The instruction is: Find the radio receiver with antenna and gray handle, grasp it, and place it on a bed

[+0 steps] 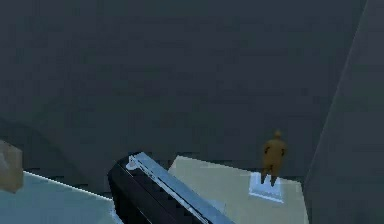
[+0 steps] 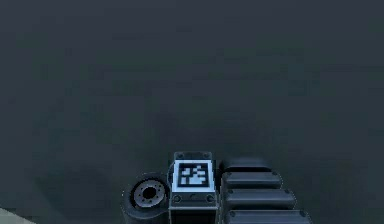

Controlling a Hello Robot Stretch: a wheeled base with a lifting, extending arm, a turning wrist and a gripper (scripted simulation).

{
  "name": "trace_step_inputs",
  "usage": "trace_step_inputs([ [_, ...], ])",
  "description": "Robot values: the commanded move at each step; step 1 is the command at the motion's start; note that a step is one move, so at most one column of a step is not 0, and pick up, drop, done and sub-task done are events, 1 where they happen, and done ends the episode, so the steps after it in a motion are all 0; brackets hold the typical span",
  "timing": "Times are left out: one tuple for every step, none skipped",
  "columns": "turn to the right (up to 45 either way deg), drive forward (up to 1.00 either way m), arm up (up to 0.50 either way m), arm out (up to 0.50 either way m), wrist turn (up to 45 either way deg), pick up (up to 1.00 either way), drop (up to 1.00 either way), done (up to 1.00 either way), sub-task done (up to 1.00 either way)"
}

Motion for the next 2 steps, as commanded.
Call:
trace_step_inputs([
  [45.0, 0.00, 0.00, 0.00, 0.0, 0.00, 0.00, 0.00, 0.00],
  [-45.0, 0.00, 0.00, 0.00, 0.0, 0.00, 0.00, 0.00, 0.00],
])
